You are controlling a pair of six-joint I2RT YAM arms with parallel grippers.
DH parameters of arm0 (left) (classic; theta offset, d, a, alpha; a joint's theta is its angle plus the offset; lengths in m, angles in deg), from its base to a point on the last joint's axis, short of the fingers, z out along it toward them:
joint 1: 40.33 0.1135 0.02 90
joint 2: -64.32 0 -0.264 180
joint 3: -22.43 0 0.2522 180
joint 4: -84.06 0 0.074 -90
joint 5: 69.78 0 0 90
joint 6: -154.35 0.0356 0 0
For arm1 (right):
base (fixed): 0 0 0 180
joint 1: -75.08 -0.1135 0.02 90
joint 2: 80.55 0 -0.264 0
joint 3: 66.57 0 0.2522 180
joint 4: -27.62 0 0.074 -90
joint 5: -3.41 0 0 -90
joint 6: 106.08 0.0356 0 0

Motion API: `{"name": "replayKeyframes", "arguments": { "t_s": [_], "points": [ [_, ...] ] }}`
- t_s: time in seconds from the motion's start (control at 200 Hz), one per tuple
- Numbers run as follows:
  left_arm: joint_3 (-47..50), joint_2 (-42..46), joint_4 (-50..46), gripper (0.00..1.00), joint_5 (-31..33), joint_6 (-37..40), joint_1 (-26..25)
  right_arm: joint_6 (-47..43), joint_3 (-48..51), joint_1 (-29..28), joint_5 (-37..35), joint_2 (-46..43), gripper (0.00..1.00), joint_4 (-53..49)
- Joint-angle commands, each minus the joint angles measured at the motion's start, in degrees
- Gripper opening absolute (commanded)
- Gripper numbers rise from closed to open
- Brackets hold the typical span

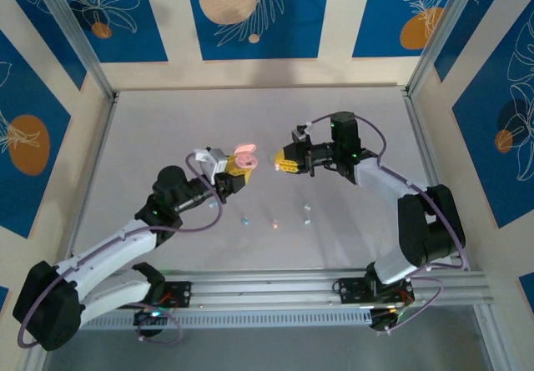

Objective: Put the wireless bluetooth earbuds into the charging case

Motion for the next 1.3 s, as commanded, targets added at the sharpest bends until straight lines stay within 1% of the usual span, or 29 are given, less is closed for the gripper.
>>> {"name": "replayKeyframes", "arguments": {
  "t_s": [0.0,0.085,0.125,0.325,0.535,0.72,0.97,1.296],
  "points": [
    [-0.43,-1.0,3.05,0.31,-3.86,1.48,-0.12,-3.74,-2.63,-0.62,0.04,-3.83,0.19,-4.75],
    [0.03,-1.71,5.41,0.3,-5.68,1.71,-0.14,-12.17,-6.73,-2.09,-3.4,-6.52,0.2,-14.12],
    [0.2,-2.14,6.53,0.3,-6.25,1.84,-0.2,-14.68,-7.96,-2.66,-4.93,-7.66,0.2,-16.56],
    [-0.82,-4.76,9.37,0.3,-8.7,1.29,-0.25,-18.09,-8.36,-4.13,-7.75,-11.76,0.2,-16.03],
    [-0.91,-6.41,14.2,0.29,-10.65,-1.06,-0.28,-22.6,-10.47,-7.84,-12.48,-12.43,0.2,-18.58],
    [-1.17,-6.66,15.27,0.29,-12.21,-2.12,-0.24,-24.04,-11.47,-9.25,-14.77,-12.18,0.2,-19.59],
    [-1.44,-6.64,16.33,0.29,-12.16,-3.28,-0.27,-26.26,-12.09,-10.17,-17.45,-11.66,0.2,-22.5],
    [-1.68,-6.77,16.12,0.29,-12.72,-3.76,-0.24,-25.36,-11.83,-10.6,-19.5,-11.26,0.2,-20.77]
  ]
}}
